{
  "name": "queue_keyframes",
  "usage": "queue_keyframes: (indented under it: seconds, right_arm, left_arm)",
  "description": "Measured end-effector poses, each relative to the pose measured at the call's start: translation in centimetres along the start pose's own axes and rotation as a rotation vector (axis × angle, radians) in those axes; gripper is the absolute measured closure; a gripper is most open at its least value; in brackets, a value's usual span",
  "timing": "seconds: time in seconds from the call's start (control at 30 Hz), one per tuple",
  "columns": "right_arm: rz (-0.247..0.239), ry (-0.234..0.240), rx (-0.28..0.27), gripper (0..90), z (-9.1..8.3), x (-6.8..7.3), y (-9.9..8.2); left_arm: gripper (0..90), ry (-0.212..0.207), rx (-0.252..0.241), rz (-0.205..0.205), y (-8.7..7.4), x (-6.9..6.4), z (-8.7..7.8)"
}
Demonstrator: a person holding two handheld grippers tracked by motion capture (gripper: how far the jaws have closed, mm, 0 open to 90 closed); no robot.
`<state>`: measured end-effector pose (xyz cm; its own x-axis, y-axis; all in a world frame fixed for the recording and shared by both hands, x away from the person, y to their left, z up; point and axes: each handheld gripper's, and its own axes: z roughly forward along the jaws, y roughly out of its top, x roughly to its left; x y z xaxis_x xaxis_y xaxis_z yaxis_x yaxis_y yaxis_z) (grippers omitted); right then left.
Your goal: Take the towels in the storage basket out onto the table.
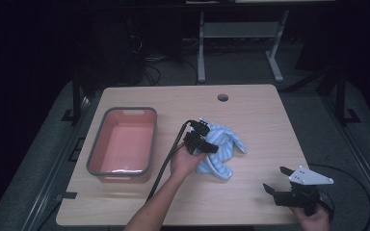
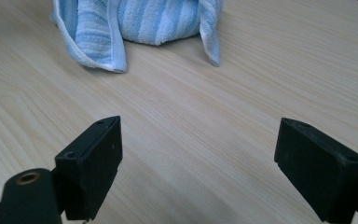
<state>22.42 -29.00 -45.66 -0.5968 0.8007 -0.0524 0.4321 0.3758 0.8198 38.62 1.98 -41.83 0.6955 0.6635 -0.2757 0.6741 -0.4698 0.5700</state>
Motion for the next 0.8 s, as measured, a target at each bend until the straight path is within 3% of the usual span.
queue_keyframes:
  seconds: [0.27, 0.5, 0.8]
  right_arm:
    - [-0.006, -0.003, -0.003, 14.5, 0.1, -0.1, -0.1]
    - [-0.008, -0.004, 0.0, 14.5, 0.0, -0.3, -0.1]
    - [-0.007, -0.004, 0.004, 14.5, 0.1, -0.3, -0.1]
  left_arm:
    - [57.0, -0.004, -0.002, 0.003, -0.2, 0.0, -0.1]
    - [41.7, -0.004, -0.013, 0.032, -0.4, -0.1, -1.0]
    - [38.6, -0.021, -0.046, 0.031, -1.5, -0.1, -2.6]
